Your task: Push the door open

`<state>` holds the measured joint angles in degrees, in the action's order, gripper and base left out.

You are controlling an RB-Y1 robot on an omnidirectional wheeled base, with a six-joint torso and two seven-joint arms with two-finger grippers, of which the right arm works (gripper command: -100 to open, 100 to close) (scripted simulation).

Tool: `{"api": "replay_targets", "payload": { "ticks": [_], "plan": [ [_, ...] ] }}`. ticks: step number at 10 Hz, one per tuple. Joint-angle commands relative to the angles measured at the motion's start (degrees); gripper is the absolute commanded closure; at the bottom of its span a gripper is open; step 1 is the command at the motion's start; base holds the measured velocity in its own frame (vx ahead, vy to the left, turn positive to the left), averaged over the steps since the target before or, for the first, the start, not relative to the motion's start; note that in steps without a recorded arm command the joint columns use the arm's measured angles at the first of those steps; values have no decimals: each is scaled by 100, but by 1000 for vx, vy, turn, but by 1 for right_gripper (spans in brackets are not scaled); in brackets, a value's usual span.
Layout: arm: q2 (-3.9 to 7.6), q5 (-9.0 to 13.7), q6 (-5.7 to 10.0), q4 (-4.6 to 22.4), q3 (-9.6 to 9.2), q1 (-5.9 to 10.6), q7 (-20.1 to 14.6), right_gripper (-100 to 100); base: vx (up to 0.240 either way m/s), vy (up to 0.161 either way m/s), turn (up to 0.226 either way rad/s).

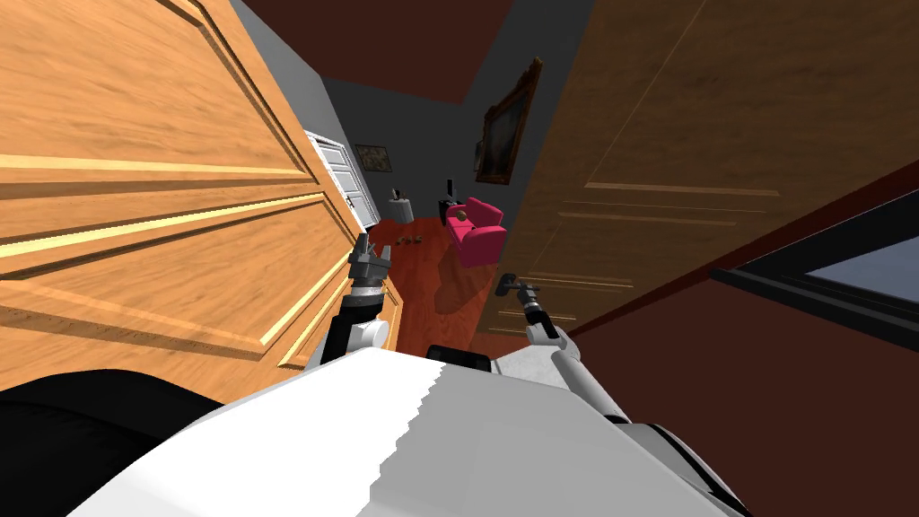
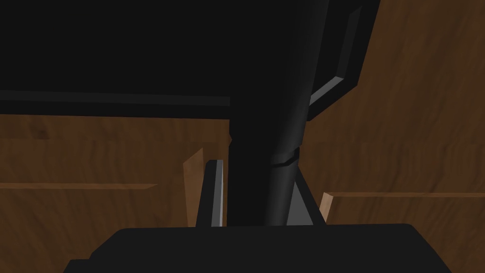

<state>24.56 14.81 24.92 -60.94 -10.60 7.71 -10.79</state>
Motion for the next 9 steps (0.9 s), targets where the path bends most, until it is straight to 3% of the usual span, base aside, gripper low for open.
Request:
{"api": "replay_targets", "payload": {
  "ticks": [1,5,6,9],
  "plan": [
    [-4,4,-5,74,168,75,39,100,108,80,-30],
    [-205,-13,-98,398,544,260,179,100,129,106,-46],
    [-205,-13,-98,398,544,260,179,100,100,66,-18],
    [-343,-25,-161,621,802,387,276,100,130,84,-32]
  ]
}}
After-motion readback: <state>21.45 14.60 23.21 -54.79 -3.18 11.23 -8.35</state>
